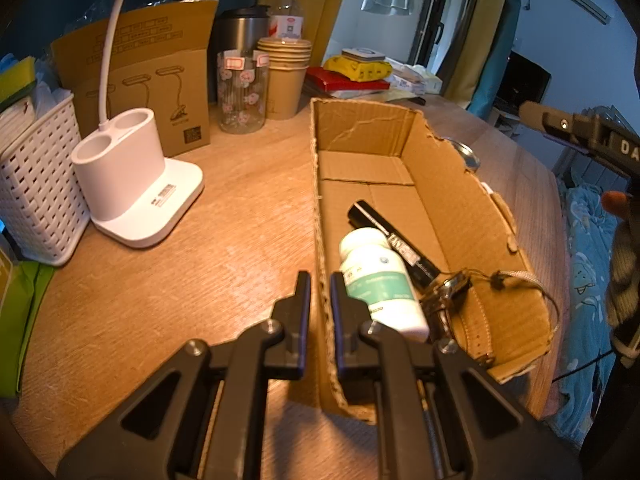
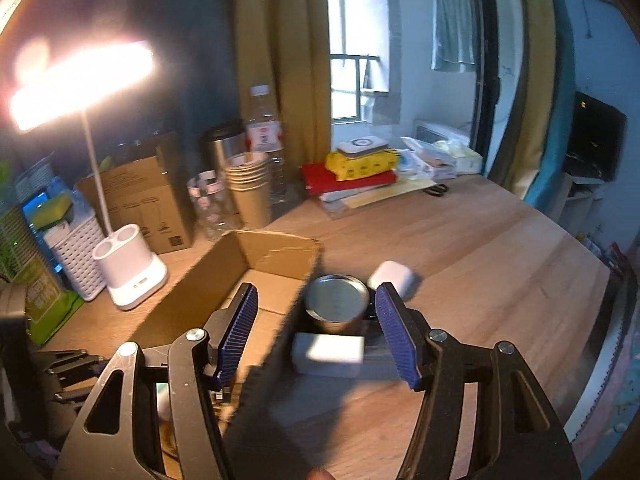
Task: Organize rigid objects
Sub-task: 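Move the right gripper to the white square charger and grasp it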
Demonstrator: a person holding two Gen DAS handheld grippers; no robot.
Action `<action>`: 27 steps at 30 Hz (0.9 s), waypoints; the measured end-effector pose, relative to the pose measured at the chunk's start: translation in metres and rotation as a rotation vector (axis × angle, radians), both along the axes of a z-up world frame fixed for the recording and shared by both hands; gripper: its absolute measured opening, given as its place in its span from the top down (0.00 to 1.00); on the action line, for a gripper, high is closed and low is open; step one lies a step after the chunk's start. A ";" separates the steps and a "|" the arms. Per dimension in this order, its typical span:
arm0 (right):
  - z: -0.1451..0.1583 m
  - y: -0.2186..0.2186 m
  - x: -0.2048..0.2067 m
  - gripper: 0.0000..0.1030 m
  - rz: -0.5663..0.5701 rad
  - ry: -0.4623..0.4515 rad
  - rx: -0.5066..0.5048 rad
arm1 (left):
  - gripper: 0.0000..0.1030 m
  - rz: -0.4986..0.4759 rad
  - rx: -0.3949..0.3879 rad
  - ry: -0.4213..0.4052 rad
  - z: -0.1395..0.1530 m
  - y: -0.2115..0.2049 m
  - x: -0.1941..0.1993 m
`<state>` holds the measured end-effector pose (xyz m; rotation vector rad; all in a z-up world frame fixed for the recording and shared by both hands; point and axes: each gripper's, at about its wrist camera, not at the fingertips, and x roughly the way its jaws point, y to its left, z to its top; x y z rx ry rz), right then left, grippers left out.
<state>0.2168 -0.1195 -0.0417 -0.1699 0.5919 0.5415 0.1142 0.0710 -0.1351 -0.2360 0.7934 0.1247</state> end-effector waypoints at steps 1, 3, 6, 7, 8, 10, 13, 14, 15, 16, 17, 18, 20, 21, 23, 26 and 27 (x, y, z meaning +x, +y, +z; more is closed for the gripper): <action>-0.001 -0.004 0.003 0.37 -0.011 0.000 0.001 | 0.90 0.000 -0.001 0.000 0.000 0.001 0.000; -0.002 -0.012 0.008 0.37 -0.031 0.002 0.005 | 0.90 0.001 -0.002 0.000 0.000 0.001 0.000; -0.007 -0.022 0.017 0.37 -0.044 0.007 0.020 | 0.90 0.001 -0.001 0.000 0.000 0.001 0.000; -0.009 -0.024 0.020 0.37 -0.048 0.012 0.019 | 0.90 0.001 -0.002 -0.001 0.000 0.001 0.000; -0.012 -0.025 0.023 0.37 -0.048 0.017 0.016 | 0.90 0.001 -0.002 -0.001 0.000 0.001 0.000; -0.020 -0.026 0.030 0.37 -0.047 0.035 0.012 | 0.90 0.001 -0.001 -0.001 0.000 0.001 0.000; -0.030 -0.025 0.031 0.37 -0.028 0.066 0.020 | 0.90 0.001 -0.002 -0.001 0.000 0.001 0.000; -0.034 -0.023 0.030 0.37 -0.018 0.072 0.019 | 0.90 0.001 -0.002 0.000 0.000 0.001 0.000; -0.036 -0.021 0.029 0.37 -0.010 0.077 0.015 | 0.90 0.002 -0.004 0.000 0.000 0.001 0.000; -0.040 -0.019 0.028 0.37 0.001 0.084 0.009 | 0.90 0.002 -0.005 0.000 -0.001 0.001 0.000; -0.044 -0.017 0.027 0.37 0.009 0.089 0.007 | 0.90 0.001 -0.004 -0.001 -0.001 0.001 0.000; -0.047 -0.015 0.026 0.37 0.016 0.095 0.007 | 0.90 0.001 -0.005 -0.001 0.000 0.001 0.000; -0.055 -0.011 0.024 0.37 0.032 0.108 0.006 | 0.90 0.001 -0.006 0.000 0.000 0.001 0.000; -0.057 -0.009 0.024 0.37 0.039 0.111 0.005 | 0.90 0.001 -0.006 0.000 0.000 0.001 0.000; -0.063 -0.005 0.022 0.37 0.061 0.116 -0.006 | 0.90 0.001 -0.005 -0.001 -0.001 0.001 -0.001; -0.072 0.001 0.024 0.37 0.084 0.120 -0.025 | 0.90 0.002 -0.009 0.001 -0.001 0.000 -0.001; -0.075 0.003 0.025 0.37 0.086 0.125 -0.032 | 0.90 0.002 -0.012 0.001 -0.002 0.000 -0.001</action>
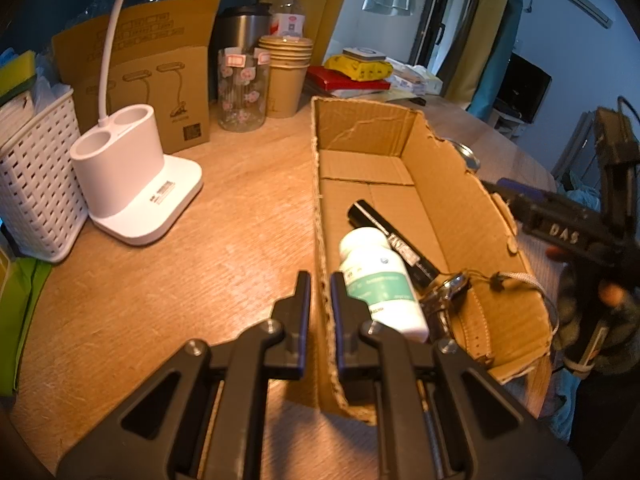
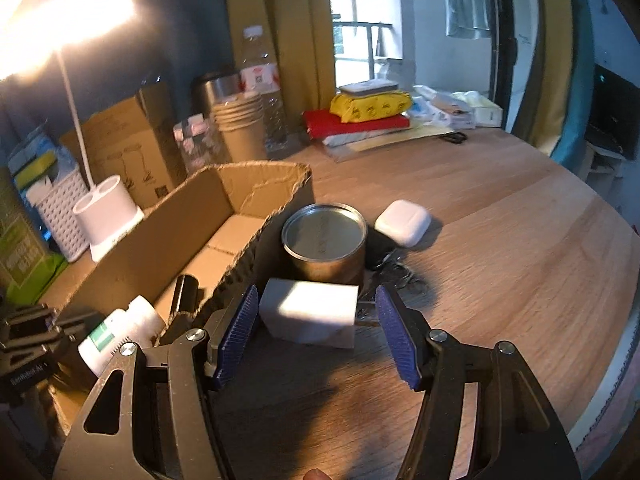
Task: Organize rigid objects
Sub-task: 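Move the right gripper to the white square charger and grasp it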
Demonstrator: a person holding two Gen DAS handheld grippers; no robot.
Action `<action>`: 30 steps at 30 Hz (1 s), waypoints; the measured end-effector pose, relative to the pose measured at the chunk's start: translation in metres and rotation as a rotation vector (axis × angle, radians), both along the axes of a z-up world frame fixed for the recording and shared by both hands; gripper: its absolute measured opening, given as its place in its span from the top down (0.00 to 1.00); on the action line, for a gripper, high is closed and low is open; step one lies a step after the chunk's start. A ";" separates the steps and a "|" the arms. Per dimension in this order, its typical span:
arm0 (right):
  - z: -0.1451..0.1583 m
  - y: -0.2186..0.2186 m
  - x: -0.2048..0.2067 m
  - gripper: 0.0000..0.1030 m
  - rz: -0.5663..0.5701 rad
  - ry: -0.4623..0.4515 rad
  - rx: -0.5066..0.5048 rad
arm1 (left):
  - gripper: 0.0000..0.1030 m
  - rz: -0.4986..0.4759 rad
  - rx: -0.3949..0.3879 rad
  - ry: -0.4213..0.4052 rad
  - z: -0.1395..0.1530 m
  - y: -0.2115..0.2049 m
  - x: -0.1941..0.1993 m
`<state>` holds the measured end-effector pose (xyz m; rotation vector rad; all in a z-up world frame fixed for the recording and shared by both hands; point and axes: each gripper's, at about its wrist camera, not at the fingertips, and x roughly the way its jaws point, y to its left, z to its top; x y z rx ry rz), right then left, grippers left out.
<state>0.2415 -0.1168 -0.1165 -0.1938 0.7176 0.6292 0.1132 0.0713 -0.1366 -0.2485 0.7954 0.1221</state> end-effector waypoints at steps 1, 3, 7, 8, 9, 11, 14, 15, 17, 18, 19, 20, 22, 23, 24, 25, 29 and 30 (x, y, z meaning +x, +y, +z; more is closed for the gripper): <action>-0.002 0.001 0.001 0.37 0.001 0.004 -0.001 | 0.90 0.000 0.000 0.000 0.000 -0.001 0.000; -0.004 0.002 0.002 0.37 0.011 0.007 0.004 | 0.90 -0.001 0.000 -0.001 0.000 -0.001 0.000; -0.005 0.002 0.003 0.37 0.023 0.006 0.016 | 0.90 -0.002 0.001 -0.002 -0.001 -0.001 0.000; -0.005 0.002 0.003 0.37 0.024 0.005 0.018 | 0.90 -0.002 0.000 -0.002 -0.001 -0.001 0.000; -0.005 0.002 0.002 0.37 0.027 0.002 0.018 | 0.90 -0.003 -0.002 -0.002 -0.001 0.000 0.000; -0.005 0.002 0.002 0.37 0.036 -0.006 0.016 | 0.90 -0.005 0.000 -0.002 -0.001 -0.002 0.000; -0.008 0.003 0.004 0.37 0.064 0.007 0.007 | 0.90 -0.005 -0.001 -0.002 -0.001 -0.001 0.000; -0.009 0.004 0.003 0.37 0.076 0.004 -0.003 | 0.90 -0.005 -0.001 -0.002 -0.001 -0.001 0.000; -0.010 0.006 0.003 0.37 0.090 -0.014 -0.017 | 0.90 -0.005 -0.001 -0.002 -0.001 -0.002 0.000; -0.010 0.005 0.003 0.37 0.086 -0.013 -0.011 | 0.90 -0.004 -0.001 -0.002 -0.001 -0.001 0.001; -0.011 0.006 0.004 0.37 0.081 -0.018 -0.012 | 0.90 -0.006 -0.001 -0.002 -0.001 -0.001 0.000; -0.011 0.006 0.004 0.37 0.078 -0.022 -0.016 | 0.90 -0.007 0.000 -0.003 -0.001 -0.001 0.000; -0.011 0.006 0.004 0.37 0.071 -0.026 -0.016 | 0.90 -0.008 0.001 -0.004 -0.001 -0.001 0.000; -0.011 0.006 0.004 0.39 0.069 -0.026 -0.015 | 0.90 -0.009 0.000 -0.004 -0.001 -0.001 0.000; -0.011 0.006 0.004 0.41 0.067 -0.027 -0.015 | 0.90 -0.009 0.000 -0.004 -0.001 -0.001 0.000; -0.011 0.005 0.003 0.41 0.065 -0.027 -0.015 | 0.90 -0.009 0.000 -0.004 -0.001 -0.001 0.000; -0.010 0.004 0.001 0.42 0.038 -0.038 -0.023 | 0.90 -0.009 0.000 -0.004 -0.001 -0.002 0.000; -0.010 0.004 0.000 0.42 0.036 -0.042 -0.025 | 0.90 -0.009 0.000 -0.003 -0.001 -0.002 0.000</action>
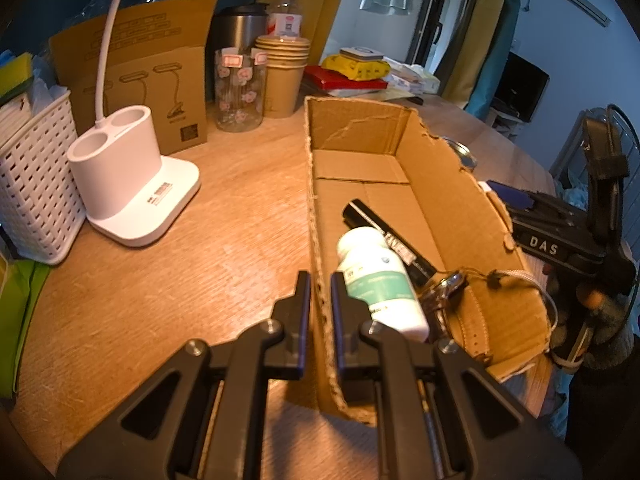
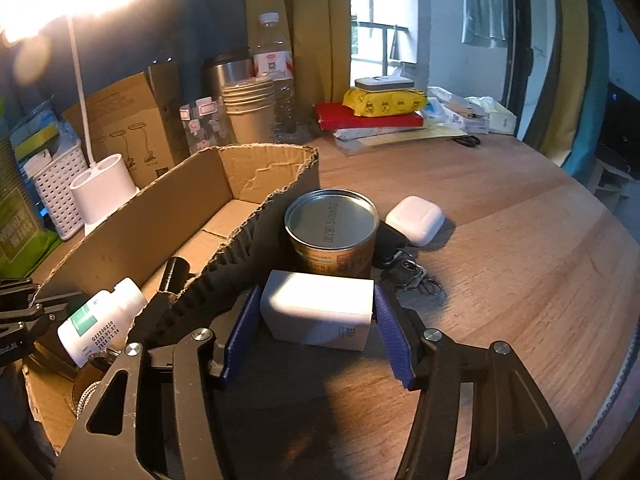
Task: Organize rigid objects
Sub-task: 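Move the right gripper to the white square charger and grasp it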
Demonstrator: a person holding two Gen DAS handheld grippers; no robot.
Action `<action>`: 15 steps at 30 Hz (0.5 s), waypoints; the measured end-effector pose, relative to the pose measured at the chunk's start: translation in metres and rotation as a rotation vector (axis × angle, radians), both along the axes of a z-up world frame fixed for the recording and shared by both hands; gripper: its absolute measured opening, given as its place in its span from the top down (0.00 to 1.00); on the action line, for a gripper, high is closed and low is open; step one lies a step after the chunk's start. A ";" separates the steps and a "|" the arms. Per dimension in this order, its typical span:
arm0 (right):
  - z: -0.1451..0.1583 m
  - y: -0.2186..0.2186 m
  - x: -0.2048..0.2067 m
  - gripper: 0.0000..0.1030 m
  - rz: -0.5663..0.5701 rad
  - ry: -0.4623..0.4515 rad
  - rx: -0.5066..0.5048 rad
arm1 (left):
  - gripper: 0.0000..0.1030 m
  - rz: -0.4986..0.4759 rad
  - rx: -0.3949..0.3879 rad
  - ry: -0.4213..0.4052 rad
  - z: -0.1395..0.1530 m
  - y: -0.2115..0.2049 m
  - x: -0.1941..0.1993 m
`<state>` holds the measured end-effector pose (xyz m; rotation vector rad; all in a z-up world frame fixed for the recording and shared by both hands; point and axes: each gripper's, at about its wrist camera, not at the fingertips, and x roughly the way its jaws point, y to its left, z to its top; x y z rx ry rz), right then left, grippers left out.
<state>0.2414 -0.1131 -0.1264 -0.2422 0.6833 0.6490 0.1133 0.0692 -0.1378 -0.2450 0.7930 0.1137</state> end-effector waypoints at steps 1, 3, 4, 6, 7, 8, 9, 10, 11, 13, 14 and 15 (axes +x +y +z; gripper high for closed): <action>0.000 -0.001 -0.001 0.42 -0.002 -0.002 0.001 | 0.90 0.000 0.000 0.000 0.000 0.000 0.000; 0.000 -0.003 -0.002 0.42 -0.005 -0.001 0.005 | 0.90 -0.001 0.000 0.000 0.000 0.001 0.000; 0.001 -0.004 -0.003 0.42 -0.008 -0.002 0.006 | 0.90 0.000 0.000 0.000 0.000 0.001 0.000; 0.003 -0.006 -0.004 0.42 -0.018 -0.006 0.010 | 0.90 -0.001 0.001 0.000 0.000 0.001 0.000; 0.004 -0.007 -0.005 0.42 -0.022 -0.008 0.013 | 0.90 0.000 0.001 -0.001 0.000 0.001 0.001; 0.006 -0.009 -0.005 0.42 -0.028 -0.010 0.016 | 0.90 0.000 0.002 -0.001 0.000 0.001 0.001; 0.008 -0.011 -0.006 0.42 -0.034 -0.013 0.019 | 0.90 -0.001 0.003 -0.002 0.000 0.001 0.001; 0.010 -0.013 -0.007 0.42 -0.039 -0.015 0.021 | 0.90 -0.001 0.003 -0.002 0.001 0.001 0.001; 0.012 -0.014 -0.009 0.42 -0.042 -0.019 0.024 | 0.90 -0.002 0.005 -0.003 0.001 0.001 0.001; 0.018 -0.016 -0.012 0.42 -0.048 -0.029 0.029 | 0.90 -0.002 0.008 -0.004 0.001 0.001 0.000; 0.021 -0.017 -0.014 0.42 -0.049 -0.034 0.029 | 0.90 -0.002 0.009 -0.005 0.001 0.001 0.000; 0.023 -0.017 -0.015 0.42 -0.050 -0.040 0.029 | 0.90 -0.001 0.011 -0.005 0.002 0.001 0.000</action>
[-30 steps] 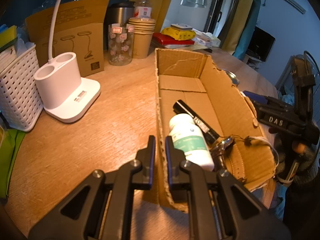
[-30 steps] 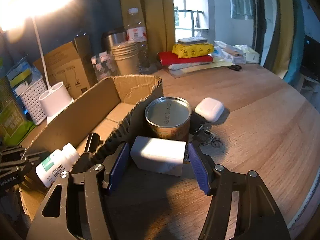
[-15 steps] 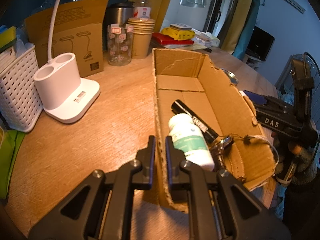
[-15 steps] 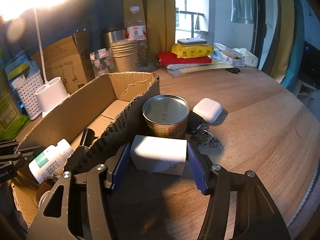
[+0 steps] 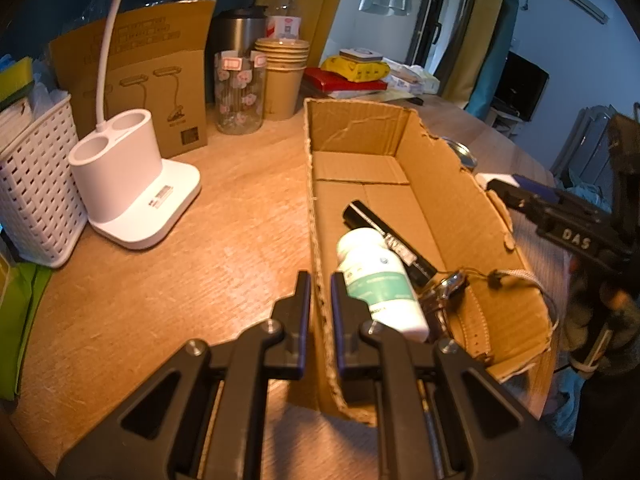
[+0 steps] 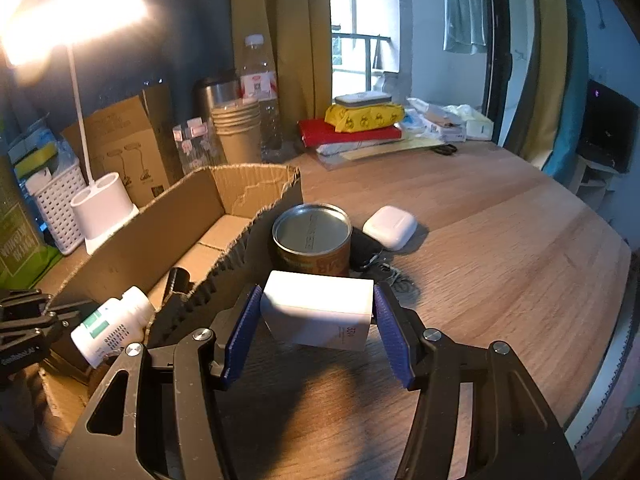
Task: Organize rigid objects
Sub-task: 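Move the right gripper to the white square charger and grasp it, then lift the white charger with the right gripper and carry it over the box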
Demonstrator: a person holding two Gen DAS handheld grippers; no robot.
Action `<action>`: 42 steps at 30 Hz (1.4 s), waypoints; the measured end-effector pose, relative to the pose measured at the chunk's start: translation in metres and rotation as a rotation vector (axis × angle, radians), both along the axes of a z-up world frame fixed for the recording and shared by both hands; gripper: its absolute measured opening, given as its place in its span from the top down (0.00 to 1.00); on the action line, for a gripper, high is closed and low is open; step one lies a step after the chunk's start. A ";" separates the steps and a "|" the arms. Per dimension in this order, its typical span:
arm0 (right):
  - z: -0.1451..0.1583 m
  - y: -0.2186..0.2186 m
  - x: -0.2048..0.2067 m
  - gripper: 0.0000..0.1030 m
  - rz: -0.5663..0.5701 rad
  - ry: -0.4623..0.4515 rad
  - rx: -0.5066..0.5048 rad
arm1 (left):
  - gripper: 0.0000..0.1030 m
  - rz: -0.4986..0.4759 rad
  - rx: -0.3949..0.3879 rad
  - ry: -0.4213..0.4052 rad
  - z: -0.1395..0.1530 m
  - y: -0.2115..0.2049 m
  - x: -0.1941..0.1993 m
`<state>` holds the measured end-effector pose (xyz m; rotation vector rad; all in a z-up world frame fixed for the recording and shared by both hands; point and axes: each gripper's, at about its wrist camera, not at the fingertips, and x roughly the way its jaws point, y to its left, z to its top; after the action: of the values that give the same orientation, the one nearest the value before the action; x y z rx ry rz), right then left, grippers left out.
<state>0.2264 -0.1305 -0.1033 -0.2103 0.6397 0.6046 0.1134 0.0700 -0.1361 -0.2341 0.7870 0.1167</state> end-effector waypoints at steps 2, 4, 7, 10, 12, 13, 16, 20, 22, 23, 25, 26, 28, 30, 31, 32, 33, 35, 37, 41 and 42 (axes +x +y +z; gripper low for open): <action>0.007 -0.001 -0.004 0.42 -0.003 -0.014 0.001 | 0.90 0.001 0.003 -0.001 0.000 0.000 0.000; 0.014 -0.001 -0.008 0.42 -0.001 -0.031 0.003 | 0.90 0.002 0.004 -0.002 0.001 0.000 -0.001; 0.025 0.000 -0.014 0.42 0.004 -0.056 0.005 | 0.90 0.002 0.005 -0.002 0.001 0.000 -0.001; 0.036 0.003 -0.020 0.42 0.011 -0.079 0.007 | 0.90 0.002 0.005 -0.002 0.001 0.000 -0.001; 0.043 0.005 -0.024 0.42 0.020 -0.094 0.006 | 0.90 0.002 0.005 -0.002 0.001 0.000 -0.001; 0.047 0.006 -0.026 0.42 0.021 -0.103 0.007 | 0.90 0.002 0.006 -0.002 0.001 0.000 -0.001; 0.056 0.011 -0.032 0.42 0.030 -0.121 0.009 | 0.90 0.001 0.008 -0.003 0.002 0.000 -0.001; 0.065 0.020 -0.040 0.42 0.056 -0.140 0.012 | 0.90 0.001 0.009 -0.003 0.001 0.000 -0.001; 0.069 0.024 -0.043 0.42 0.071 -0.140 0.019 | 0.90 0.001 0.009 -0.003 0.001 0.000 -0.001; 0.070 0.026 -0.044 0.42 0.075 -0.142 0.021 | 0.90 0.001 0.009 -0.003 0.001 0.000 -0.001; 0.072 0.031 -0.045 0.42 0.086 -0.147 0.022 | 0.90 0.001 0.009 -0.003 0.001 0.000 -0.001; 0.073 0.033 -0.046 0.42 0.091 -0.148 0.024 | 0.90 0.001 0.009 -0.003 0.001 0.000 -0.001; 0.074 0.037 -0.047 0.42 0.102 -0.150 0.025 | 0.90 0.001 0.009 -0.003 0.001 0.000 -0.001; 0.075 0.041 -0.048 0.42 0.115 -0.152 0.027 | 0.90 0.001 0.009 -0.003 0.001 0.000 -0.001; 0.075 0.044 -0.048 0.42 0.121 -0.152 0.028 | 0.90 0.001 0.009 -0.003 0.001 0.000 -0.001; 0.075 0.047 -0.048 0.42 0.126 -0.152 0.028 | 0.90 0.001 0.009 -0.003 0.001 0.000 -0.001; 0.075 0.049 -0.049 0.42 0.131 -0.151 0.029 | 0.90 0.001 0.009 -0.003 0.001 0.000 -0.001; 0.075 0.055 -0.049 0.42 0.145 -0.147 0.030 | 0.90 0.001 0.009 -0.003 0.001 0.000 -0.001; 0.073 0.060 -0.050 0.42 0.158 -0.141 0.032 | 0.90 0.002 0.009 -0.003 0.001 0.000 -0.001; 0.068 0.072 -0.048 0.42 0.181 -0.129 0.032 | 0.90 0.001 0.009 -0.003 0.001 0.000 -0.001; 0.067 0.073 -0.048 0.42 0.184 -0.125 0.031 | 0.90 0.001 0.009 -0.003 0.001 0.000 -0.001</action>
<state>0.1786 -0.0570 -0.0361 -0.2778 0.4925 0.7715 0.1126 0.0695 -0.1349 -0.2265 0.7833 0.1209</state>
